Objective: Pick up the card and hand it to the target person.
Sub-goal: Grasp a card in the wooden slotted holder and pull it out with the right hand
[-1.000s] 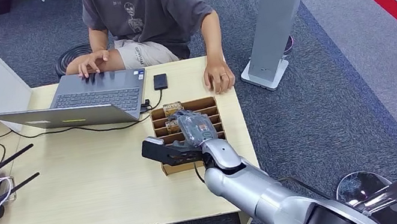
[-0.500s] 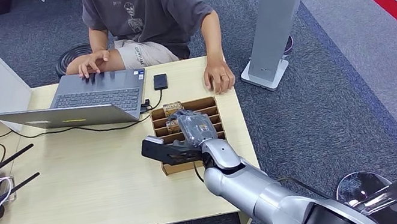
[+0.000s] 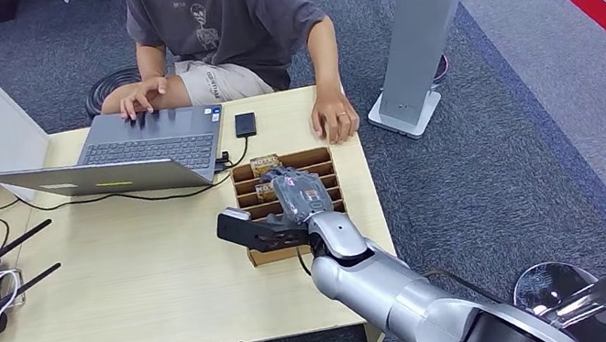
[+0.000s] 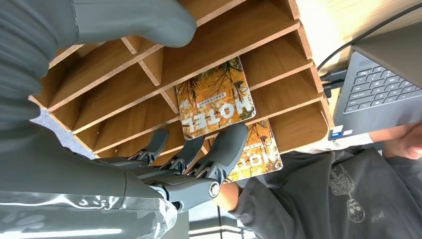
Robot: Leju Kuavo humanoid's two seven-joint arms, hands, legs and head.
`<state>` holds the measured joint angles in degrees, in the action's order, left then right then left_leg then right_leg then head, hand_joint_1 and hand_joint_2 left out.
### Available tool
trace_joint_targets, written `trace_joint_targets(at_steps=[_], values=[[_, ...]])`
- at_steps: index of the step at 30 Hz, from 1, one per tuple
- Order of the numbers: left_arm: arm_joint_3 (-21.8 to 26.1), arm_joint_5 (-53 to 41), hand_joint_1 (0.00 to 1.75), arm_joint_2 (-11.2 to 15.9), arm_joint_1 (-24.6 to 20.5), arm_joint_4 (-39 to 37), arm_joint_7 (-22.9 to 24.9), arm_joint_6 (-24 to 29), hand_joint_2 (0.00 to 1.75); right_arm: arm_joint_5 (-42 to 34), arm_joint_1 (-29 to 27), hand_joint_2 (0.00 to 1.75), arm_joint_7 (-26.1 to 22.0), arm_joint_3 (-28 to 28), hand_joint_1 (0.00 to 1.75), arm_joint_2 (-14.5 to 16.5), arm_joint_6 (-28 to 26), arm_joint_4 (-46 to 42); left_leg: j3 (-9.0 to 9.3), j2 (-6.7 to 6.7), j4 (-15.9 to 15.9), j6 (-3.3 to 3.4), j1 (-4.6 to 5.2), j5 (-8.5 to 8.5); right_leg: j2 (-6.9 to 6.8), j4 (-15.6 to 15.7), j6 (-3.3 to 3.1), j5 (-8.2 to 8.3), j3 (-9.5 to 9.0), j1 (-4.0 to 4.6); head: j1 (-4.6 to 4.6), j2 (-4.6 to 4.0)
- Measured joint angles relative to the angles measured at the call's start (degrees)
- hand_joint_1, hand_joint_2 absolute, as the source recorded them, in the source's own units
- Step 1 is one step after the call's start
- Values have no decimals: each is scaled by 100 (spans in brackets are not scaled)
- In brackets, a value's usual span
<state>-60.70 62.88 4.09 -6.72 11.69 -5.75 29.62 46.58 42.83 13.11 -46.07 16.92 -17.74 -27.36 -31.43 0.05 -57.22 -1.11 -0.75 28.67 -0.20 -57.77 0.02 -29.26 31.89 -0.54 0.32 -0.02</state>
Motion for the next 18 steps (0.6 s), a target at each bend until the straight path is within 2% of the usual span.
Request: trace_joint_targets(at_steps=[5,8,10,14,18], values=[[0,2,0,0,0,0,15,25,0,41,1,175,-2,0,63,8,14,5,0,0,0,0,0,0,0,0,0,0,0,0,-2,0],[0,2,0,0,0,0,15,29,0,44,3,175,-2,0,71,23,22,9,1,0,0,0,0,0,0,0,0,0,0,0,-3,0],[0,2,0,0,0,0,15,30,0,47,11,175,-2,0,80,28,25,15,1,0,0,0,0,0,0,0,0,0,0,0,-4,0],[0,2,0,0,0,0,15,30,0,62,26,175,-4,0,128,33,33,24,1,0,0,0,0,0,0,0,0,0,0,0,-2,0],[0,2,0,0,-1,0,15,30,0,62,39,175,-11,0,134,38,46,34,0,0,0,0,0,0,1,0,0,0,1,0,-2,0]])
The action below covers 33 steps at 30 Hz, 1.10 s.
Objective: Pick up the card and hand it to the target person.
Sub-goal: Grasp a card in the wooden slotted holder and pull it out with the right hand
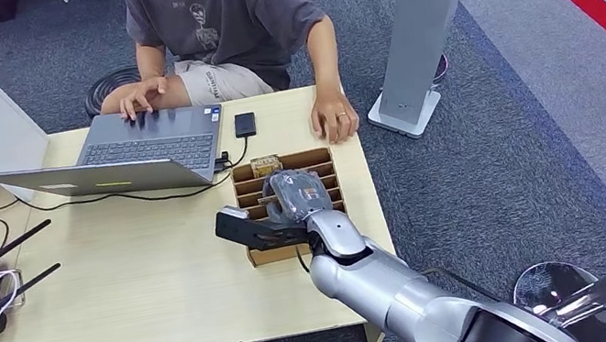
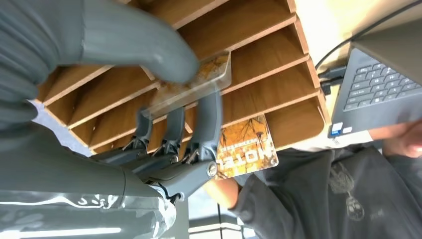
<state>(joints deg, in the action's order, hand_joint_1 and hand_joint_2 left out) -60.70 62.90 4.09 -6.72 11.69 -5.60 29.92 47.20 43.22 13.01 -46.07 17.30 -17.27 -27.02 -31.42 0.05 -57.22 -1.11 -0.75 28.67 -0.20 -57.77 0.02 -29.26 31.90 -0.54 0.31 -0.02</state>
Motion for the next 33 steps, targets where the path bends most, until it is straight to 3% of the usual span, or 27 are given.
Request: trace_joint_targets(at_steps=[22,33], values=[[0,23,0,0,0,0,-7,4,0,0,-44,175,-189,2,140,28,-206,-40,-1,0,0,0,0,0,0,0,0,0,1,0,-1,0],[1,89,0,0,2,0,-90,5,0,14,-70,175,-84,95,136,-89,-194,-835,-1,-1,0,0,0,0,1,0,0,0,3,0,0,0]])
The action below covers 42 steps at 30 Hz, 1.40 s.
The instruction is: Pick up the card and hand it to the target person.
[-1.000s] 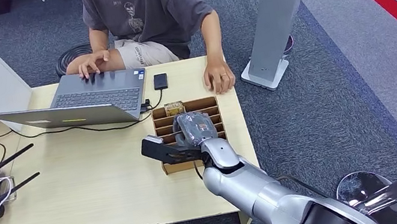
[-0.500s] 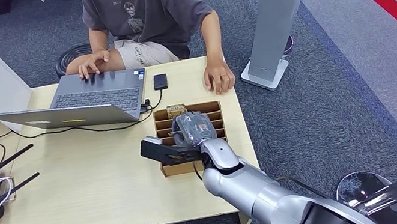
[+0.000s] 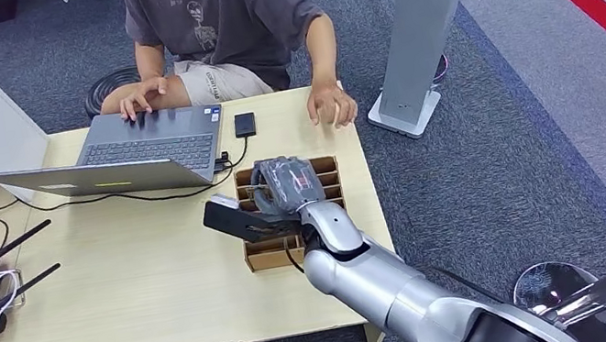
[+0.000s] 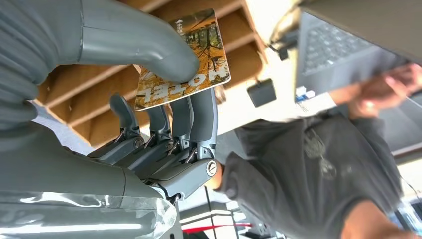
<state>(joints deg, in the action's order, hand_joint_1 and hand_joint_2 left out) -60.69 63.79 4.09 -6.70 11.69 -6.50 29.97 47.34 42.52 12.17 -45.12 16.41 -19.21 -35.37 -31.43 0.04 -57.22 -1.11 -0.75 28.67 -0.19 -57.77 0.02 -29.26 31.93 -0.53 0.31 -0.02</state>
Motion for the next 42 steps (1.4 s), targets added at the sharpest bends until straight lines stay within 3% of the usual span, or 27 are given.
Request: trace_joint_targets(at_steps=[9,20,28,38,39,41,42], values=[[2,11,0,0,5,0,-107,-20,0,256,-205,175,352,159,133,-391,177,-1495,-1,0,0,0,0,0,0,0,0,0,0,0,2,0],[5,-37,0,-18,5,0,-252,-61,0,441,-258,175,200,457,143,-770,-55,-2839,-2,-1,0,0,0,0,1,0,0,0,0,0,-2,0],[0,-143,0,-31,1,0,-316,-115,0,805,126,175,-272,569,137,-793,-494,-2569,-4,0,0,0,0,0,0,0,0,0,-1,0,1,0],[-1,-196,0,-31,-11,0,-261,-116,0,963,624,175,-370,545,134,-373,-573,-782,-5,2,0,0,0,0,-2,-1,0,0,0,0,-1,0],[-1,-196,0,-31,-12,0,-249,-114,0,978,623,175,-357,539,129,-334,-563,-638,-5,2,0,0,0,0,-2,-1,0,0,0,0,-1,0],[-1,-196,0,-31,-14,0,-218,-106,0,1007,619,175,-318,527,79,-269,-526,-374,-7,2,0,0,0,0,-2,-1,0,0,0,0,0,0],[-1,-196,0,-31,-15,0,-204,-102,0,1017,617,175,-300,522,46,-241,-510,-252,-7,2,0,0,0,0,-2,-1,0,0,0,0,2,0]])
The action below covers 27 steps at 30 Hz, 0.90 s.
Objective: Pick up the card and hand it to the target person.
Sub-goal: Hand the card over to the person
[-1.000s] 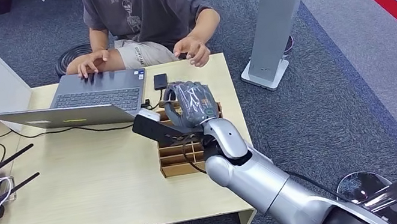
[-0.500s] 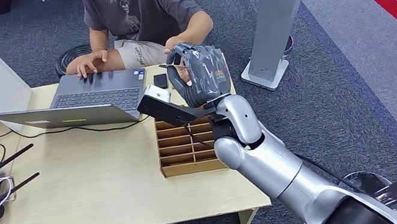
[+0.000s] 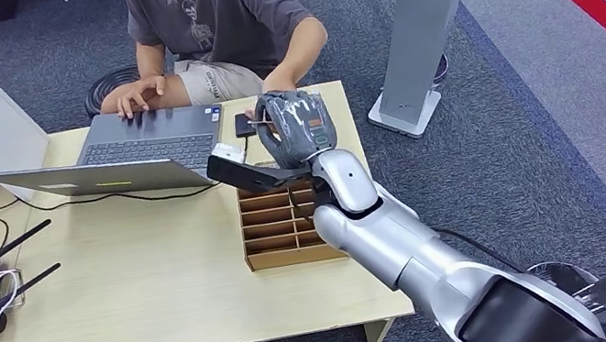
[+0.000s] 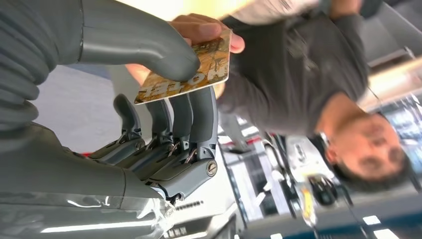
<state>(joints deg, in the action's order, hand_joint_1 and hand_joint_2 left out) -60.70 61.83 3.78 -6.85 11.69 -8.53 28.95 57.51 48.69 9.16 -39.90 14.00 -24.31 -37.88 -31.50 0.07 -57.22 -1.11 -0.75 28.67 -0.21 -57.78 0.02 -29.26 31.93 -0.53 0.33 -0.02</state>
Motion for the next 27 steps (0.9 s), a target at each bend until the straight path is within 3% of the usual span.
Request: trace_joint_targets(at_steps=[1,3,18,23,27], values=[[0,0,0,1,0,0,12,4,0,5,-5,175,15,-5,17,27,13,117,0,0,0,0,0,0,0,0,0,0,0,0,1,0],[0,0,0,2,-1,0,34,9,0,9,-24,175,30,-16,0,73,22,322,0,0,0,0,0,0,0,0,0,0,0,0,0,0],[0,0,0,50,-3,0,116,4,0,-363,-167,175,-248,-13,0,184,-403,831,2,-1,0,0,0,0,1,0,0,0,0,0,-1,0],[0,0,0,65,-3,0,131,-8,0,-853,-212,175,-566,92,0,184,-537,825,3,-1,0,0,0,0,1,0,0,0,0,0,-3,0],[0,9,0,67,-2,0,165,-3,0,-1690,-325,175,-1066,265,0,184,-502,726,2,-1,0,0,0,0,1,0,0,0,0,0,-4,0]])
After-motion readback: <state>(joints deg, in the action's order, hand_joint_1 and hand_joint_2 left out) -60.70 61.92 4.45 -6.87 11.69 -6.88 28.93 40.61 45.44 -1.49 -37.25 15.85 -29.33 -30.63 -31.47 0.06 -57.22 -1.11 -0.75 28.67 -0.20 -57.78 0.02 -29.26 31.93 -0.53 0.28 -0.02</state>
